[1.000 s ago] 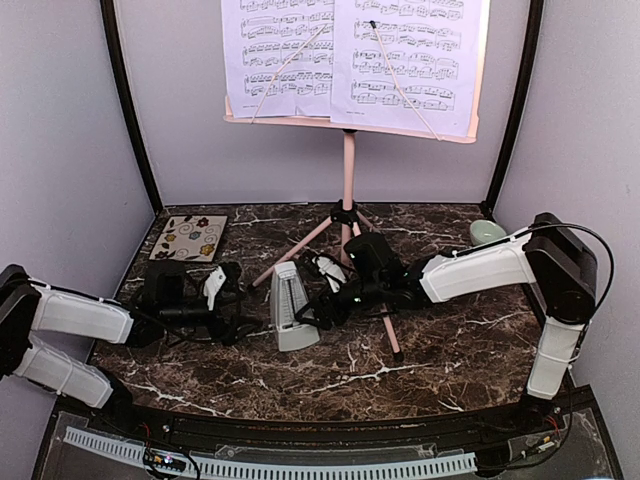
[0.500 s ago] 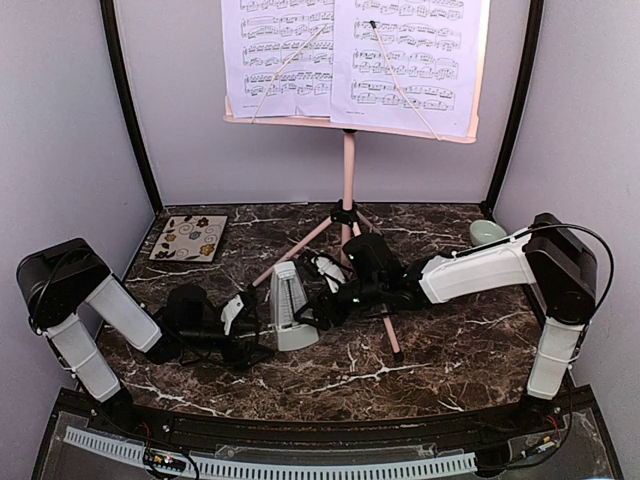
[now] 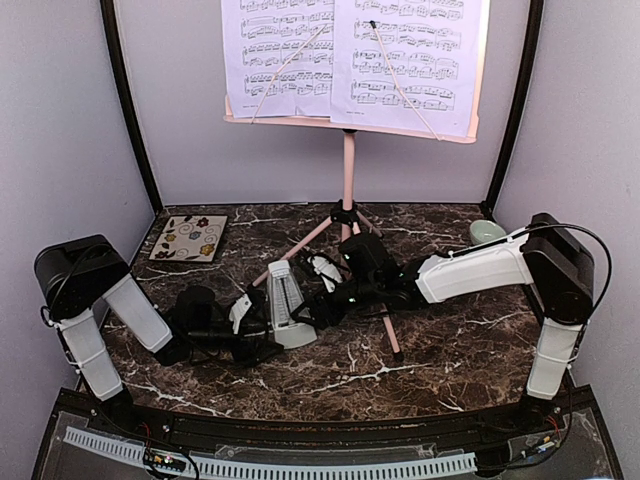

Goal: Set up the instrument practice props

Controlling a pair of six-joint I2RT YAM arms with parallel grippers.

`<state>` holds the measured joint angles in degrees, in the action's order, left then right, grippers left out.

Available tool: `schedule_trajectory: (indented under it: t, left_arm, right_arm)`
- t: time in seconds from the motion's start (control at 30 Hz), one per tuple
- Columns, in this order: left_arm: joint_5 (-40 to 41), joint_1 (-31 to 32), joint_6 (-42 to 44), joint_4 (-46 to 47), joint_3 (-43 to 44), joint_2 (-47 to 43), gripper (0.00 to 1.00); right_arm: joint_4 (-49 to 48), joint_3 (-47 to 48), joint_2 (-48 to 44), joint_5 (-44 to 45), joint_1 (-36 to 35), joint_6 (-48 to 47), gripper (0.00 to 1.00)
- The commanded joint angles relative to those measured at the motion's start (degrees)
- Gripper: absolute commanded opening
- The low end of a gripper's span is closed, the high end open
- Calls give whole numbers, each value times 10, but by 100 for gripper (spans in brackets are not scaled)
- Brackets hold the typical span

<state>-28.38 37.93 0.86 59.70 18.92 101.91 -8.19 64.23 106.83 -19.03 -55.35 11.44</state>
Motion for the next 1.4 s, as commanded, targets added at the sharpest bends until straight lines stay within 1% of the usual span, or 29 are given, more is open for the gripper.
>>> schedule_trajectory:
  t: [0.0, 0.13, 0.37, 0.57, 0.63, 0.73, 0.83, 0.9, 0.97, 1.1, 1.13, 1.27, 1.37]
  left_arm:
    - [-9, 20, -16, 56, -6, 2, 85]
    - [-1, 20, -19, 54, -2, -1, 79]
    - [-2, 22, -16, 42, 6, -3, 72]
    - [-11, 22, -5, 23, 13, -10, 72]
    - [-12, 22, -4, 16, 12, -21, 75]
    - [-6, 21, -3, -9, 8, -52, 86]
    - [29, 21, -10, -27, -10, -106, 99]
    - [47, 21, -19, -58, -16, -142, 99]
    - [72, 21, -32, -104, -16, -178, 99]
    - [183, 17, -68, -211, -8, -255, 99]
    - [200, 12, -70, -229, -8, -273, 99]
    - [219, -12, -78, -300, -5, -345, 99]
    - [202, -50, -102, -333, -5, -398, 99]
  right_arm:
    - [-16, 14, 15, -7, -14, 9, 60]
    - [-12, 14, 16, -9, -14, 5, 60]
    - [-4, 12, 13, -13, -14, -3, 60]
    - [3, 12, 12, -12, -14, -13, 60]
    - [5, 11, 11, -12, -14, -17, 60]
    - [5, 8, 9, -11, -13, -22, 61]
    - [-4, 6, 8, -17, -11, -30, 70]
    - [-9, 6, 10, -25, -10, -35, 75]
    - [-11, 10, 16, -30, -8, -41, 78]
    - [-16, 14, 24, -39, -2, -55, 81]
    - [-17, 14, 26, -41, -2, -59, 81]
    - [-17, 43, 35, -58, -1, -94, 83]
    - [-11, 62, 48, -71, -1, -119, 84]
